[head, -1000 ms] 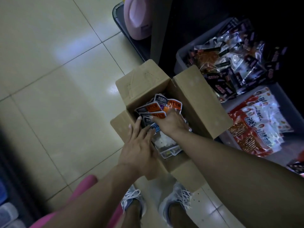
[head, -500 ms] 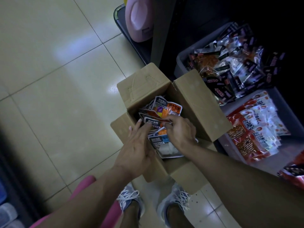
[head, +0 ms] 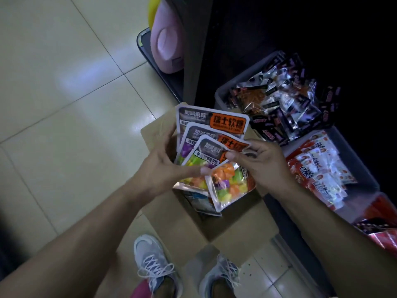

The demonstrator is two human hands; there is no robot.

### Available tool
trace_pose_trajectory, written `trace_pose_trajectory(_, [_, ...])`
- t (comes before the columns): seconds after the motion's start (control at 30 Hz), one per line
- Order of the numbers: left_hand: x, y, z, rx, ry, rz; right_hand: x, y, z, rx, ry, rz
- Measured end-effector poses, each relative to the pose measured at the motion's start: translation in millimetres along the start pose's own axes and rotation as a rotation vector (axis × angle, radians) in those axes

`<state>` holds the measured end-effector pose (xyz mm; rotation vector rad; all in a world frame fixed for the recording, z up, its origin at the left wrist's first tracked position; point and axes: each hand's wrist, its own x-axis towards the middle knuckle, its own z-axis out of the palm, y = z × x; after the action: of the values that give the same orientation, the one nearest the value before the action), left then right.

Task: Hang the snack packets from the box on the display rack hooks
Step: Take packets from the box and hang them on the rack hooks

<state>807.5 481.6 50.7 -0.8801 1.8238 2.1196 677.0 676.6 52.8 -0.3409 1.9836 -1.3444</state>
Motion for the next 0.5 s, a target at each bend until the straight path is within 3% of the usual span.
trace_pose_trajectory(0.07, [2, 9, 0, -0.033, -0.038, -0.021, 4, -5, -2, 0.038, -0.077, 0.050])
trace_pose_trajectory(0.2, [-2, -7, 5, -0.163, 0.124, -0.145, 6, 2, 4, 0.085, -0.085, 0.166])
trace_pose_trajectory(0.4, [-14, -36, 0, -0.194, 0.288, -0.236, -8, 8, 12, 0.040, 0.177, 0.133])
trace_pose_trajectory(0.5, [-23, -40, 6, -0.174, 0.294, -0.190, -15, 7, 29, 0.167, 0.326, 0.144])
